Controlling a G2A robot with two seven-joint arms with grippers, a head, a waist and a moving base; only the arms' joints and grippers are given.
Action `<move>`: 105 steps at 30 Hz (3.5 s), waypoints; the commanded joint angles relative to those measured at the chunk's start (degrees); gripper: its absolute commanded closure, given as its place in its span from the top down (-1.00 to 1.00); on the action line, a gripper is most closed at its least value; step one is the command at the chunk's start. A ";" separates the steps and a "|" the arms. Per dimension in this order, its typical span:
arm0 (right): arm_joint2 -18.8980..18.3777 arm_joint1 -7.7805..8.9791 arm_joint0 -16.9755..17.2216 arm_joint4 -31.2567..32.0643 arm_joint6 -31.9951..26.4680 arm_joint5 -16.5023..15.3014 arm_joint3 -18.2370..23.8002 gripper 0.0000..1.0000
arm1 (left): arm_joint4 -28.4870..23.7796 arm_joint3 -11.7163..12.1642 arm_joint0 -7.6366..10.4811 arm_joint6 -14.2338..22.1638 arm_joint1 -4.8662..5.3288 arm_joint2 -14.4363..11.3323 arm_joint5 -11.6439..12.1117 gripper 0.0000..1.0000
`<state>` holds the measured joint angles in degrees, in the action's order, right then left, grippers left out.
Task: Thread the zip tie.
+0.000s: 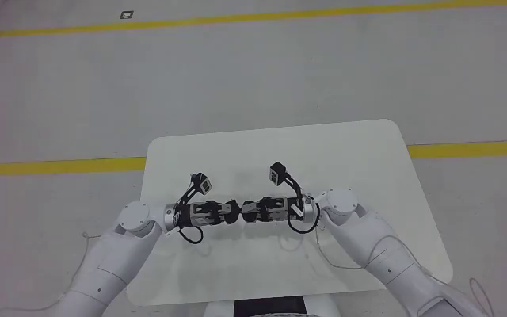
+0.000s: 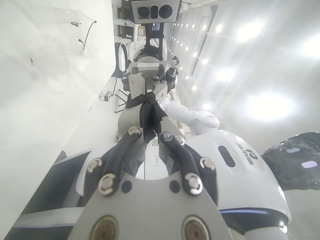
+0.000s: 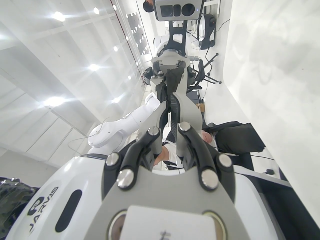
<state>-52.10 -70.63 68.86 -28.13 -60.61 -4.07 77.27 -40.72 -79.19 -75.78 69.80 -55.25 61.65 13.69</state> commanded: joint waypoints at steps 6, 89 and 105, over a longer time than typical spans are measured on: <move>-1.00 0.13 0.59 -1.83 0.44 -0.99 -0.52 1.00 | -0.37 0.07 -0.02 0.39 0.22 0.63 0.40 -1.00; -6.19 8.99 3.84 75.45 -17.44 10.57 30.15 1.00 | -3.01 -1.18 -4.59 1.83 2.04 7.64 5.79 -1.00; -2.58 9.76 3.74 79.63 -17.30 4.73 27.40 1.00 | -3.01 -1.18 -4.59 1.83 2.04 7.64 5.79 -1.00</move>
<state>-54.72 -60.90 72.54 51.31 -78.14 0.91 104.84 -43.73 -80.37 -80.37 71.63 -53.21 69.29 19.48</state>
